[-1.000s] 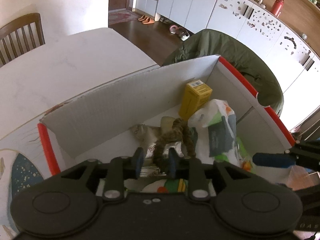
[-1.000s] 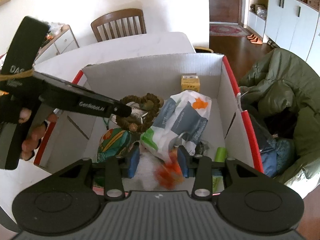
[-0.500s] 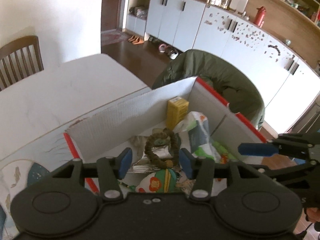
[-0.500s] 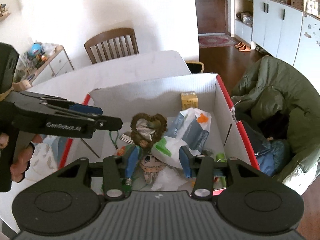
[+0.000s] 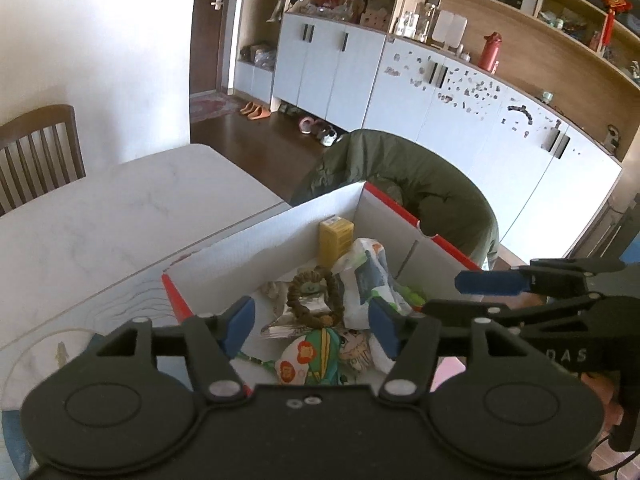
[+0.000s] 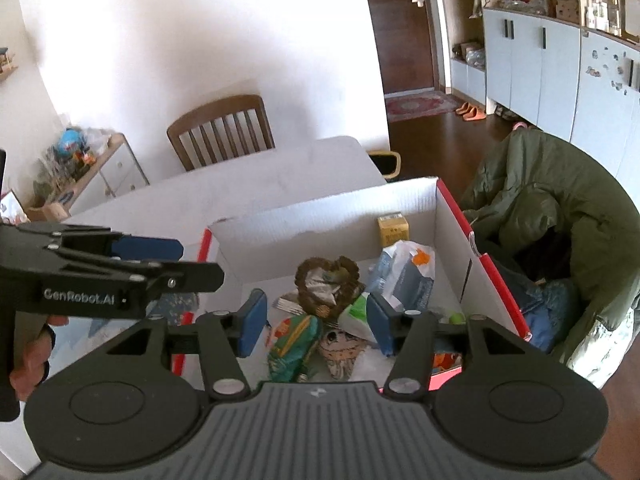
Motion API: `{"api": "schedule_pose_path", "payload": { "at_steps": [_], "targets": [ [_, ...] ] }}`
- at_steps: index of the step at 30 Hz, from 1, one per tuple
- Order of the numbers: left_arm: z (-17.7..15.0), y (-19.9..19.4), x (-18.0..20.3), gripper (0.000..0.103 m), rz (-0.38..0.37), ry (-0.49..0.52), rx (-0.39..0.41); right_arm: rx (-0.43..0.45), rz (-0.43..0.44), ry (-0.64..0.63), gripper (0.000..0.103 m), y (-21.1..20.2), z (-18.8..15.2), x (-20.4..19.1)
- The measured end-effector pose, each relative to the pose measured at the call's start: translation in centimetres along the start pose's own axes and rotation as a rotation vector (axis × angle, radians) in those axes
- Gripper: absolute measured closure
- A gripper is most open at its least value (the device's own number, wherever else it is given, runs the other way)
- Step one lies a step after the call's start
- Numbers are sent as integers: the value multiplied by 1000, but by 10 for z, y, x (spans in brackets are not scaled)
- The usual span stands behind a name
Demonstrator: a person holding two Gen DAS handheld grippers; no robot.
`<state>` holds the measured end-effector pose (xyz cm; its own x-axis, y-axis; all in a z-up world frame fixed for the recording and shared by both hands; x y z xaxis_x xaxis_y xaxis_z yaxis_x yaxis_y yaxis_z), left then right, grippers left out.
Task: Organize objects
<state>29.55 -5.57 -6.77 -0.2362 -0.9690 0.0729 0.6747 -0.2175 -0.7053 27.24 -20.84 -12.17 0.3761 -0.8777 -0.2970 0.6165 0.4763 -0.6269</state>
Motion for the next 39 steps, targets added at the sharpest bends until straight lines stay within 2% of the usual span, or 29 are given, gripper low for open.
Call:
{"api": "schedule_pose_path", "payload": {
  "at_steps": [3,5,15,18,20,26,31,39],
  "targets": [
    [-3,-10,-3,38,-6,5,16,17,-4,6,48,-6,0,-7],
    [-4,-16,-5,33,-12,8,27,30,-6,6,44,-10,0,-12],
    [-18,-43,-16,21,-27,11,79,87,-11,10,31,-27,-6,-36],
    [-23,-50,-19,17,-36,17,97,101,-11,14,25,-31,-8,-42],
    [-25,-53,-20,10,-38,19,106,112,-10,15,23,-33,-10,-47],
    [-34,-62,-25,1,-38,18,127,129,-17,0,18,-37,-15,-61],
    [-40,-68,-32,1,-57,-14,135,139,-16,26,15,-40,-20,-65],
    [-48,-80,-30,0,-63,15,163,176,-44,57,11,-51,-26,-67]
  ]
}}
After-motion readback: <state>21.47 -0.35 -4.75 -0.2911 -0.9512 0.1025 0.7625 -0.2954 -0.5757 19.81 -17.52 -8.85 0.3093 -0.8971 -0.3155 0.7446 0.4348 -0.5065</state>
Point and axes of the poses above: each gripper's, at about its wrist camera, not at the fingertips, and y roughly the way its jaws point, x to its right, z to its top, the point moved 4 cm from there along y, roughly the way its jaws point, and after that the axes turned 6 degrees about z, right-handed, at the moved point
